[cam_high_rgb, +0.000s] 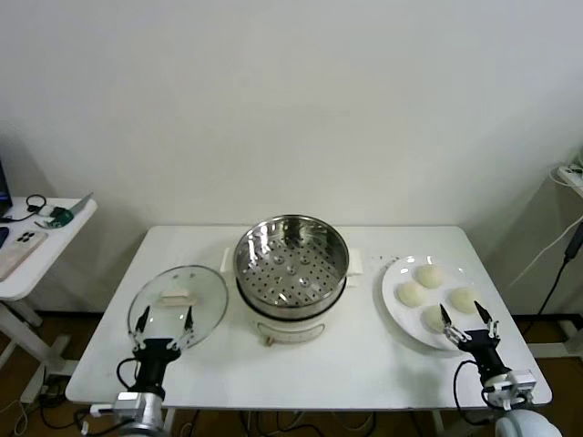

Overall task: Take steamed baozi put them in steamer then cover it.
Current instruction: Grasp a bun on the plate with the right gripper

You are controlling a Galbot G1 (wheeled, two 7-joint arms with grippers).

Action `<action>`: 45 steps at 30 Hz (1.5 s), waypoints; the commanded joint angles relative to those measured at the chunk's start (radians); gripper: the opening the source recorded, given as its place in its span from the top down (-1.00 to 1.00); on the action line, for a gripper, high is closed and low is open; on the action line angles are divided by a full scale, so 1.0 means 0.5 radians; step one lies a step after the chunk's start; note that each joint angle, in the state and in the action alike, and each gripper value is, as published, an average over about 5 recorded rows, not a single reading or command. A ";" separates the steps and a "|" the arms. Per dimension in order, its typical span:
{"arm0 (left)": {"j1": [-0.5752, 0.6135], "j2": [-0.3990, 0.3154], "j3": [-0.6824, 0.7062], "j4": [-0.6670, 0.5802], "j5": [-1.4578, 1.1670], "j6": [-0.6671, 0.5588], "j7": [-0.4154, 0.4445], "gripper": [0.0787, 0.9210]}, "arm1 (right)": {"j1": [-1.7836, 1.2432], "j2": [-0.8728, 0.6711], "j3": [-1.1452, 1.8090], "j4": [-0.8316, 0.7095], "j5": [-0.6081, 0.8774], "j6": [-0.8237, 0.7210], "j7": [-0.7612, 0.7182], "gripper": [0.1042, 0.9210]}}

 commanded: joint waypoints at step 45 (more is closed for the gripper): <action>0.034 0.032 -0.012 -0.024 0.011 -0.053 -0.004 -0.77 | 2.945 -0.520 -2.576 -1.884 -1.493 -0.242 -1.890 -0.76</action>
